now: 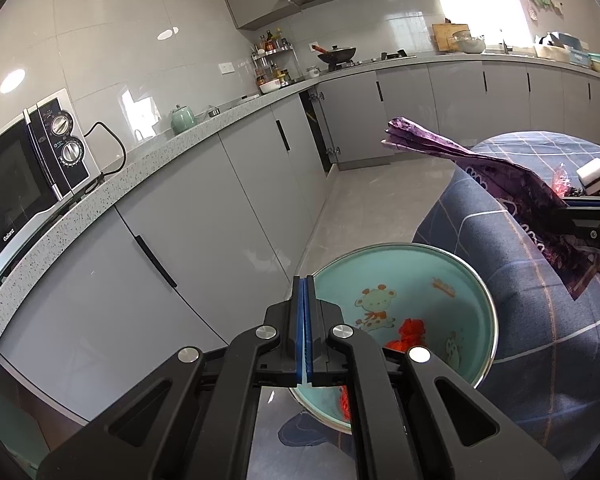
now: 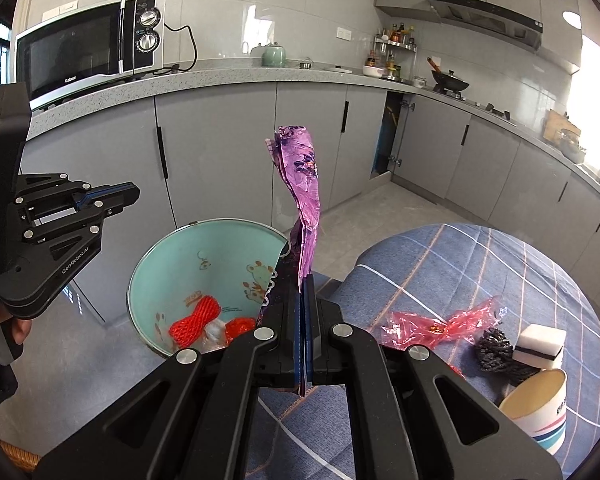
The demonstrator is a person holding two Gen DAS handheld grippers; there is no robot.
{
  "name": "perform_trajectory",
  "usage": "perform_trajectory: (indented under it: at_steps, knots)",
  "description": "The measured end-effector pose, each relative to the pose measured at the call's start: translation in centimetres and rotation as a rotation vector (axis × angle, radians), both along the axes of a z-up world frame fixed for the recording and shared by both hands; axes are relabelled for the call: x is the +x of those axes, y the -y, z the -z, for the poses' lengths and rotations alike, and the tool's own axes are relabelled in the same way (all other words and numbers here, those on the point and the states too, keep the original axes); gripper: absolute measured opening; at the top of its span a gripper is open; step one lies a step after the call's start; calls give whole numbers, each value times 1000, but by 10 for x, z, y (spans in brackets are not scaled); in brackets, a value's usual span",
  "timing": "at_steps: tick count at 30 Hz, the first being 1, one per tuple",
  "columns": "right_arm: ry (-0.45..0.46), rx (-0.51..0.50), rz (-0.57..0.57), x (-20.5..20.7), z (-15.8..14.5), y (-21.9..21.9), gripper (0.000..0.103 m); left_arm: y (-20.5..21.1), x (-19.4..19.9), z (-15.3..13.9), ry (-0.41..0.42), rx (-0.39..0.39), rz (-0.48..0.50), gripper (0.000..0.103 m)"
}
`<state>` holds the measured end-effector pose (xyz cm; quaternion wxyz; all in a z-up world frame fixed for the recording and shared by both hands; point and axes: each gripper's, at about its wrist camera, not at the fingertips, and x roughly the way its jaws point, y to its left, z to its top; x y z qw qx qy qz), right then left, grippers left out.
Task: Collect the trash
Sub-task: 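Carry the purple wrapper over the teal bin with the right tool, then open the right tool over the teal bin, dropping the purple wrapper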
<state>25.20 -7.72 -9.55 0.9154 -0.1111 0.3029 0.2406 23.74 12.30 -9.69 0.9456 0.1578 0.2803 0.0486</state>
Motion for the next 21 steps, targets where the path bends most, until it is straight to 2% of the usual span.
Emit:
perform_trajectory:
  at_steps: [5,21]
  knots:
    - [-4,-4,-11,0,2,-4,3,2,1,1,7,20,-2,1]
    - [-31,-36,-44,9,16,-13,3,11,2,4,-17,12,37,3]
